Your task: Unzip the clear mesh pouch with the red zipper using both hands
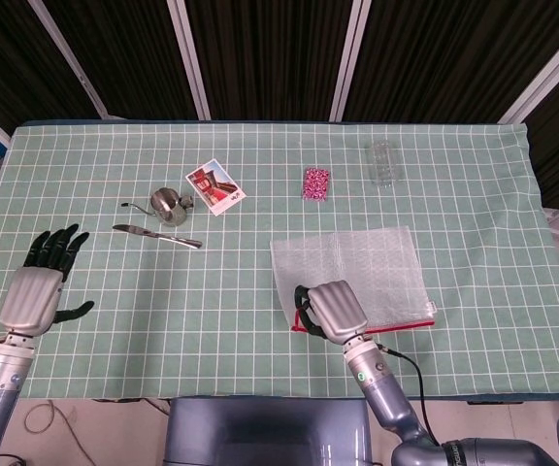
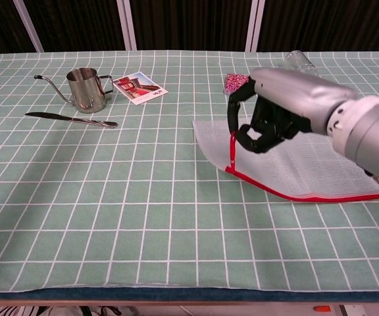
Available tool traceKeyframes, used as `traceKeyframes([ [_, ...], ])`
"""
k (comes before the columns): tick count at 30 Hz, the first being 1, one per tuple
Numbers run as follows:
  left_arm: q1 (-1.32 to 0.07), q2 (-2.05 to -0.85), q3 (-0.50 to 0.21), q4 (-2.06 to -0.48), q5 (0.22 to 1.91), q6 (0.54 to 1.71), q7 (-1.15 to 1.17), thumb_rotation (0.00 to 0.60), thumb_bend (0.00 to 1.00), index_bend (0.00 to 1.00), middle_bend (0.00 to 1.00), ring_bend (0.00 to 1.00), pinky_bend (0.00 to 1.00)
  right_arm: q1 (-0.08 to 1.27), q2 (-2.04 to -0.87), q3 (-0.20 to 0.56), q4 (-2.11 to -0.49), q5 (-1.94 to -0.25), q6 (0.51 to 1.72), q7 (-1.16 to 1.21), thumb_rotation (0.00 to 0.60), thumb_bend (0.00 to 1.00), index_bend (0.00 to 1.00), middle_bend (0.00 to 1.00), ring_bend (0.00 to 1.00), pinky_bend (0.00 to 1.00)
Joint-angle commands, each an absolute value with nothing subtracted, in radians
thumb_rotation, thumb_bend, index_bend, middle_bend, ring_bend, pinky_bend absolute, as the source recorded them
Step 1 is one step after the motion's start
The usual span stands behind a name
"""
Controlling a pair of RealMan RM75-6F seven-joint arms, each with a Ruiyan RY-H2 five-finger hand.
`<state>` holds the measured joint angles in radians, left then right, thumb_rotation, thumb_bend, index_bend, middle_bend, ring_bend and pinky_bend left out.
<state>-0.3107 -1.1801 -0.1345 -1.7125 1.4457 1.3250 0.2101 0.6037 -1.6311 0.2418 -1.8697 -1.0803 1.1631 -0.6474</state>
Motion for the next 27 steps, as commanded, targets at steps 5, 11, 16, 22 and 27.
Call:
traceKeyframes([
  [5, -0.468, -1.158, -0.228, -1.825, 1.394, 1.164, 0.308, 0.600, 0.15, 0.14, 0.00, 0.00, 0.00, 0.687, -1.593, 0.344, -1.947, -1.001, 1.146, -0.709, 0.600, 0.58, 0.61, 1.00, 1.00, 0.95],
  [11, -0.605, -1.195, -0.291, -1.846, 1.323, 1.039, 0.386, 0.600, 0.17, 0.19, 0.00, 0.00, 0.00, 0.747, -1.574, 0.408, -1.989, -0.924, 1.155, -0.749, 0.600, 0.58, 0.61, 1.00, 1.00, 0.95],
  [16, -0.721, -1.229, -0.327, -1.834, 1.216, 0.921, 0.441, 0.600, 0.17, 0.22, 0.01, 0.00, 0.00, 0.780, -1.560, 0.432, -2.018, -0.874, 1.175, -0.764, 0.600, 0.58, 0.61, 1.00, 1.00, 0.95],
  [22, -0.833, -1.276, -0.338, -1.799, 1.125, 0.837, 0.502, 0.600, 0.18, 0.25, 0.04, 0.00, 0.00, 0.811, -1.557, 0.434, -2.039, -0.847, 1.196, -0.774, 0.600, 0.58, 0.61, 1.00, 1.00, 0.95],
  [27, -0.889, -1.328, -0.332, -1.773, 1.069, 0.816, 0.524, 0.600, 0.20, 0.29, 0.05, 0.00, 0.00, 0.826, -1.558, 0.425, -2.049, -0.833, 1.217, -0.778, 0.600, 0.58, 0.61, 1.00, 1.00, 0.95],
])
